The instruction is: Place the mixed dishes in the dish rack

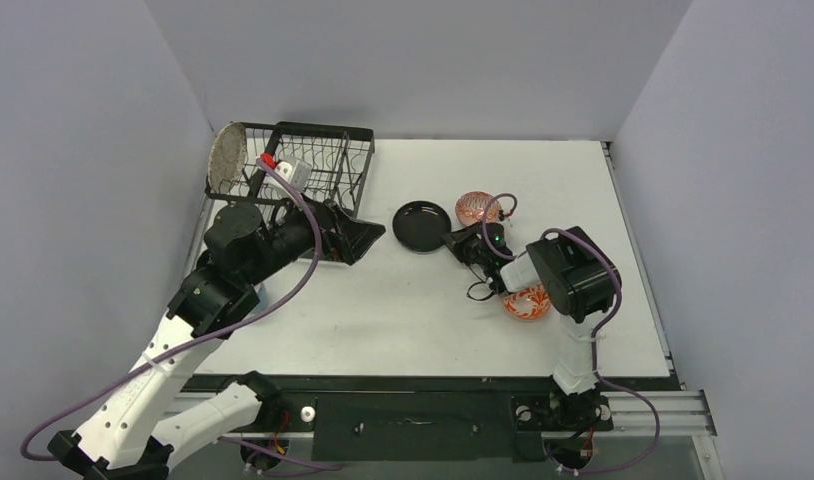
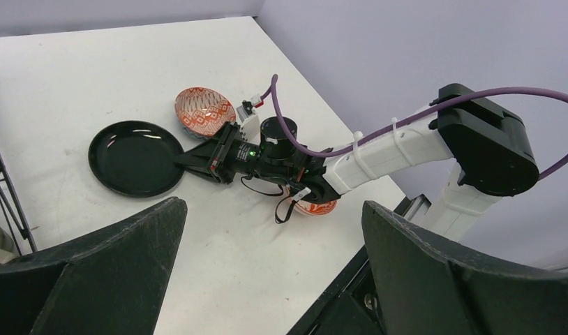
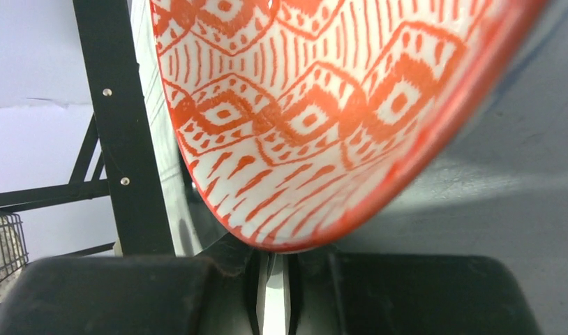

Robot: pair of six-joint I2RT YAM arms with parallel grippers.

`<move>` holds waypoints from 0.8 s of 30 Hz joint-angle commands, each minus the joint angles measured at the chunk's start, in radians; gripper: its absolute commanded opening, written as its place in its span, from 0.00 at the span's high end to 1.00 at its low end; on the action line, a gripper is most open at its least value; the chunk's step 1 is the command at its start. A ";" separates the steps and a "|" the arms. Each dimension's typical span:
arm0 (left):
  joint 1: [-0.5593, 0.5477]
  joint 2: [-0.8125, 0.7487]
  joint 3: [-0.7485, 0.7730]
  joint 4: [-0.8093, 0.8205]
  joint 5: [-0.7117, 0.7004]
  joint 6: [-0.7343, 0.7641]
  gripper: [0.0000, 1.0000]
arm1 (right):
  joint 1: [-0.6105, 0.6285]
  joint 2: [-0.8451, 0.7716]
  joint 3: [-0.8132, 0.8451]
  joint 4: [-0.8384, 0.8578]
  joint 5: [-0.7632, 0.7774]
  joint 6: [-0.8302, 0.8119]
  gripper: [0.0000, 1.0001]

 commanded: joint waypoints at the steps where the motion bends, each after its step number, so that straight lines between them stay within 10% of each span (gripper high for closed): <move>1: -0.004 0.006 0.056 -0.007 -0.024 -0.002 0.04 | 0.009 -0.001 0.039 0.005 0.007 -0.014 0.99; 24: -0.002 0.210 0.237 -0.188 -0.110 0.002 0.03 | 0.013 -0.613 -0.141 -0.200 -0.332 -0.346 1.00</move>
